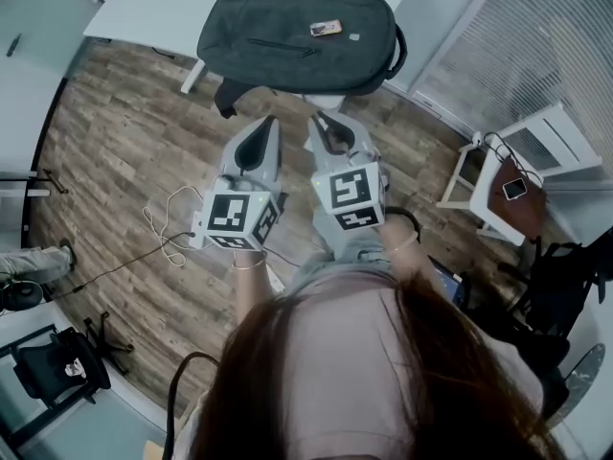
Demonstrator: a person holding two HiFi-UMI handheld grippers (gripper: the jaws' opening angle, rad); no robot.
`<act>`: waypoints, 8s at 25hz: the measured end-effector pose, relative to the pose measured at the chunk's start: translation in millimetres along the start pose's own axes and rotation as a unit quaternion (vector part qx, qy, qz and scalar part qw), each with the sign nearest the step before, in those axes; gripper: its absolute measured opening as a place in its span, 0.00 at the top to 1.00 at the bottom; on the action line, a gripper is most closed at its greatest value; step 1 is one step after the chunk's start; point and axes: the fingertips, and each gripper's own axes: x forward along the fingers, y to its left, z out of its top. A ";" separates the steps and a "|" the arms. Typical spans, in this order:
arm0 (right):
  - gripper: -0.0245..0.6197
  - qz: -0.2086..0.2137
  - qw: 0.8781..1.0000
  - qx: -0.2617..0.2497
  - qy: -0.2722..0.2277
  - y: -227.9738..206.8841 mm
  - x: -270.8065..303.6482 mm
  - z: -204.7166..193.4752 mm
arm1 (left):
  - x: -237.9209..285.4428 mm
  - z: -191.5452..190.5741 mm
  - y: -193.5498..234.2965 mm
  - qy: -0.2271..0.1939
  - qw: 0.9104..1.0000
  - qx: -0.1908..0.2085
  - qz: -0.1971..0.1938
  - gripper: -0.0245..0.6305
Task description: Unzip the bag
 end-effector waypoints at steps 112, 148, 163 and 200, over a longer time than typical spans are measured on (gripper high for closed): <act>0.95 -0.102 0.985 -0.017 0.140 -88.0 49.6 -104.2 | 143.6 -110.9 67.8 0.137 0.988 -0.065 0.019 0.95; 0.94 -0.059 0.983 -0.074 0.158 -208.4 33.2 -99.5 | 146.5 -113.6 63.2 0.106 0.993 -0.026 0.045 0.95; 0.94 -0.025 0.978 -0.093 0.183 -244.5 51.4 -96.5 | 147.3 -113.0 63.0 0.097 0.994 -0.018 0.040 0.95; 0.95 0.081 0.982 -0.074 0.155 -277.4 83.6 -98.6 | 166.6 -81.1 28.4 0.108 0.991 -0.024 0.076 0.85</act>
